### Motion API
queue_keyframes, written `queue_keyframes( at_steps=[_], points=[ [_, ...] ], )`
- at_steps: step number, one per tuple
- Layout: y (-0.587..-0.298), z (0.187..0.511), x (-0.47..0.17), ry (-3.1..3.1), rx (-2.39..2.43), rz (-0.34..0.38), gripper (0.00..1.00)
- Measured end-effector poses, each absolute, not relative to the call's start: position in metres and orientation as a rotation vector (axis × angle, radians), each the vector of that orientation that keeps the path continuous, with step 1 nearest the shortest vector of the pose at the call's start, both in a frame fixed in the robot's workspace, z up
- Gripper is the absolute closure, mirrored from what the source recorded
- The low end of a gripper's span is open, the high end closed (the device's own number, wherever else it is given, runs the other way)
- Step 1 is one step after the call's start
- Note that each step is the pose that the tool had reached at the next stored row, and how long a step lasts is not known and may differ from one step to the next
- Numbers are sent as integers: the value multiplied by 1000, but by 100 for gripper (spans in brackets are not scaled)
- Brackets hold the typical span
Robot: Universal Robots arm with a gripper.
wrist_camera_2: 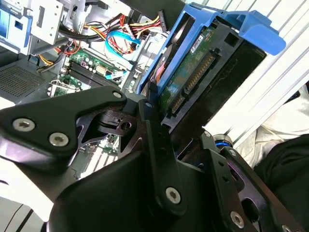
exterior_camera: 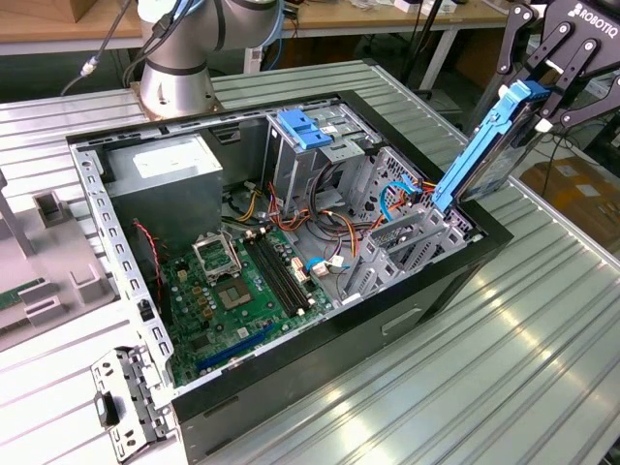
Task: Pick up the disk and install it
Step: 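Insert the disk into the insertion slot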
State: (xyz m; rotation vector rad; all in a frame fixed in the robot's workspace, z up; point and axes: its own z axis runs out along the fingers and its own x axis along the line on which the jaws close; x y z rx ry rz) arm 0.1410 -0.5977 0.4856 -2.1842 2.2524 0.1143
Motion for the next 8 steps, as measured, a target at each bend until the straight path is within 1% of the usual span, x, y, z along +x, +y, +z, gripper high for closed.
queue_keyframes(
  at_steps=[8],
  points=[
    [-601,484,133,2252,-2184,114,64]
  ],
)
